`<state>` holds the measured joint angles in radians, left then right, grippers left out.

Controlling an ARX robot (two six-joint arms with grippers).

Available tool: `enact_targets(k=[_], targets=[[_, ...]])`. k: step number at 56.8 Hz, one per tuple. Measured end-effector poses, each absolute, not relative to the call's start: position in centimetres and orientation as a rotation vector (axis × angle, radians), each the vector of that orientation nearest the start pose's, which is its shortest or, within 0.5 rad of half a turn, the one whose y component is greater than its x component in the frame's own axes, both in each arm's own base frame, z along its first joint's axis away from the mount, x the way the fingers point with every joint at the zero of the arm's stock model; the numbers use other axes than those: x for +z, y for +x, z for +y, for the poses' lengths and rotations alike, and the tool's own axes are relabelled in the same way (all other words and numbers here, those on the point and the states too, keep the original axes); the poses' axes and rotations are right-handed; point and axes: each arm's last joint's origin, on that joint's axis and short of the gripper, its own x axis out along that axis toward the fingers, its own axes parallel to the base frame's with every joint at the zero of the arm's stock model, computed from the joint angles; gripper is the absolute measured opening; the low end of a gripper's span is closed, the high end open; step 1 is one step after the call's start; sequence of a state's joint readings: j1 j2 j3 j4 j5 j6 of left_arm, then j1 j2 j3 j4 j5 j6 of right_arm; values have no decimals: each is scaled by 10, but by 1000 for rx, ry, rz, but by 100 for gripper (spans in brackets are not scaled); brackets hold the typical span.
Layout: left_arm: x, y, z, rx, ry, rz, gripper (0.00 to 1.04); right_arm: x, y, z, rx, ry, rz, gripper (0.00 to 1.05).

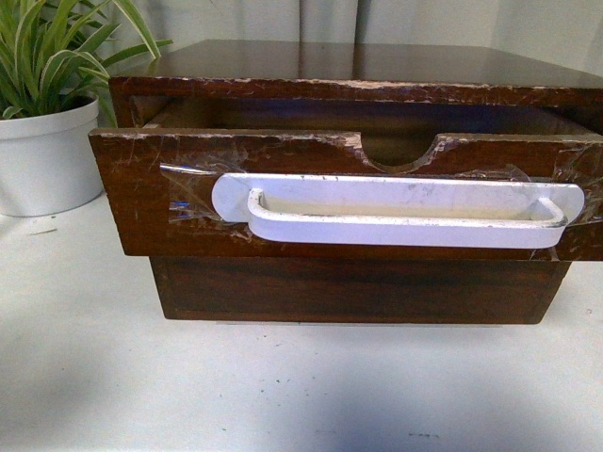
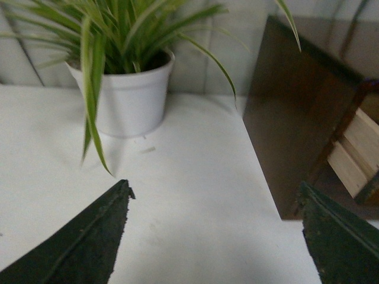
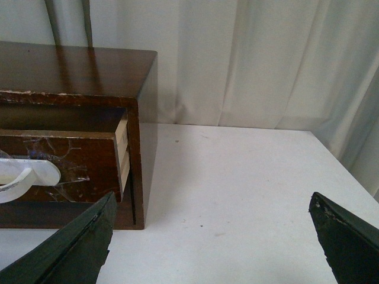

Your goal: Open drawer

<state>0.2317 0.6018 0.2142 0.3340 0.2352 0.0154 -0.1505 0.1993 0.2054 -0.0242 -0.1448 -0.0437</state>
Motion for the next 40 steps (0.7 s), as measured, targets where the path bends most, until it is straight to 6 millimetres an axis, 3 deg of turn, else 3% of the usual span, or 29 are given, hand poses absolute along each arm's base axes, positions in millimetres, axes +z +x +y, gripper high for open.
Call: enact_targets(k=[12, 21, 24, 40], targets=[[192, 131, 13, 3, 10, 3, 31, 194, 98, 0, -4, -15, 10, 34], [186, 126, 5, 28, 5, 3, 4, 188, 98, 0, -1, -13, 7, 9], [184, 124, 2, 7, 1, 1, 4, 186, 98, 0, -3, -14, 6, 1], [177, 117, 0, 1, 1, 1, 4, 178, 98, 0, -3, -11, 6, 1]])
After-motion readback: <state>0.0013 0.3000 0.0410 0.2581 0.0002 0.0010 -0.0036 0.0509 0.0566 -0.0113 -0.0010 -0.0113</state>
